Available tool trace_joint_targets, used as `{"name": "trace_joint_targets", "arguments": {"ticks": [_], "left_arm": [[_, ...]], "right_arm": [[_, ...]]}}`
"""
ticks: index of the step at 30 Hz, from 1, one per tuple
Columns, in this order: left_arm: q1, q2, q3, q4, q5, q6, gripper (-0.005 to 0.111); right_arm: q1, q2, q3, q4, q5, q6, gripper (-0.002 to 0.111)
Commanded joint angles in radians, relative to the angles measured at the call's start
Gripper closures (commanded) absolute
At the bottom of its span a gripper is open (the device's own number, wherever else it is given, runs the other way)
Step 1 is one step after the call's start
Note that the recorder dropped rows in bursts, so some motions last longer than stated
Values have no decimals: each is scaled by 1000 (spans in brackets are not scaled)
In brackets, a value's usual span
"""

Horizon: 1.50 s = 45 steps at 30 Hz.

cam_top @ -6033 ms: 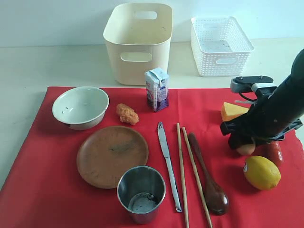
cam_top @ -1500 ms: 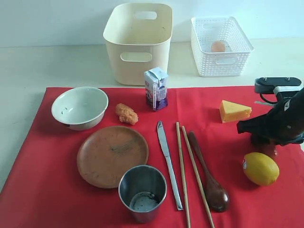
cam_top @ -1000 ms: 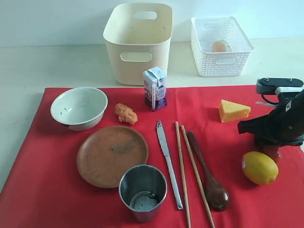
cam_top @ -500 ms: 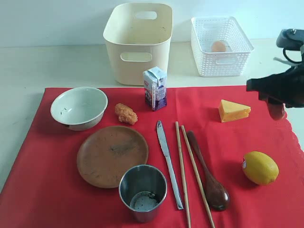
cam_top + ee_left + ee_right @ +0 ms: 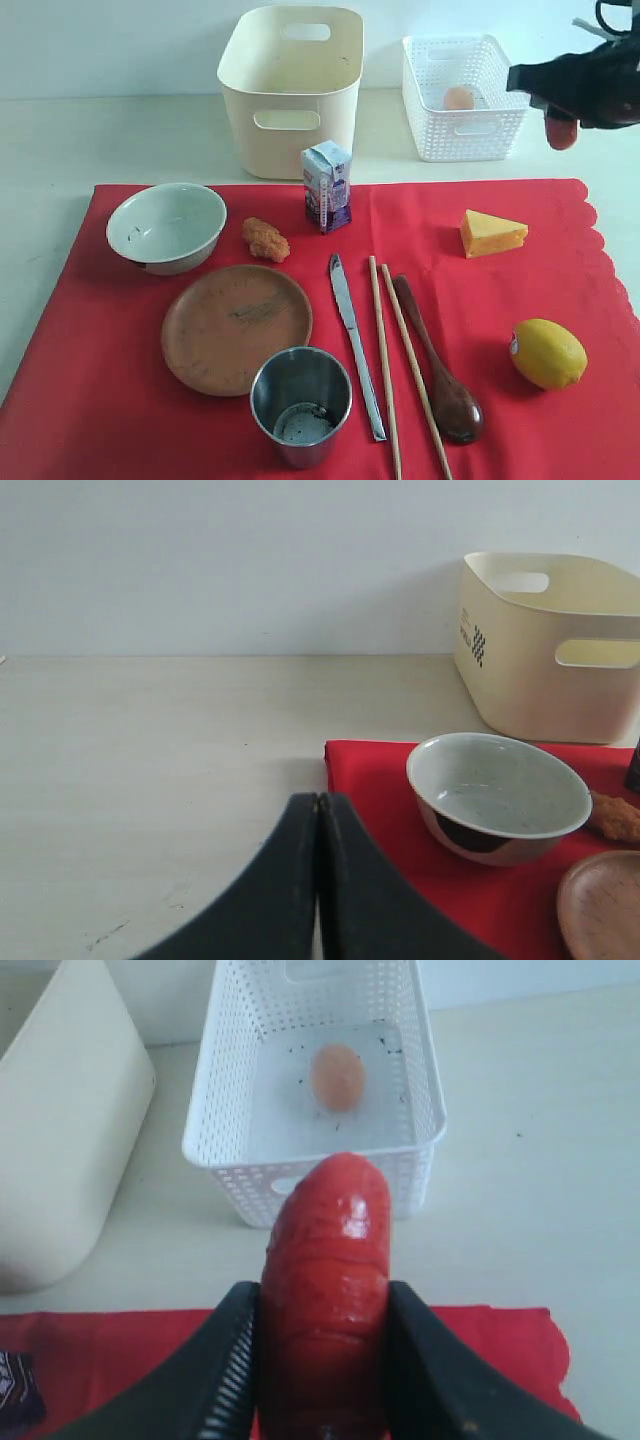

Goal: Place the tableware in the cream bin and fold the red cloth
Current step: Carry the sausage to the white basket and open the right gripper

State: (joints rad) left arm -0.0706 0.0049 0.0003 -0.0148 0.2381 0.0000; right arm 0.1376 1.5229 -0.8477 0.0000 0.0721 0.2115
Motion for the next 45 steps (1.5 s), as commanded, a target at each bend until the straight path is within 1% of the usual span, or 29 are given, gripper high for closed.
{"name": "trace_joint_targets", "arguments": {"ticks": [1,7,13,24,26,27,32,34,37,38,40,45], "left_arm": [[2,-5,0,1,-1,0,106],[2,-5,0,1,-1,0,106],[2,-5,0,1,-1,0,106],[2,-5,0,1,-1,0,106],[2,-5,0,1,-1,0,106],[2,-5,0,1,-1,0,106],[2,-5,0,1,-1,0,106],[2,-5,0,1,-1,0,106],[2,-5,0,1,-1,0,106],[2,-5,0,1,-1,0,106],[2,-5,0,1,1,7,106],[2,-5,0,1,1,7,106]], "right_arm": [[0,89,-99,0,-18,-1,108],[0,228,-229,0,-21,-1,108],[0,380,-370,0,-101,-1,108],[0,655,-684,0,-128,1,107],[2,681,-717,0,-119,1,98],[2,689,-728,0,-119,1,92],[2,706,-736,0,-121,1,65],[2,712,-736,0,-121,1,52],[2,712,-736,0,-126,1,38],[2,712,-736,0,-126,1,36],[2,707,-736,0,-116,1,35],[2,640,-736,0,65,1,36]]}}
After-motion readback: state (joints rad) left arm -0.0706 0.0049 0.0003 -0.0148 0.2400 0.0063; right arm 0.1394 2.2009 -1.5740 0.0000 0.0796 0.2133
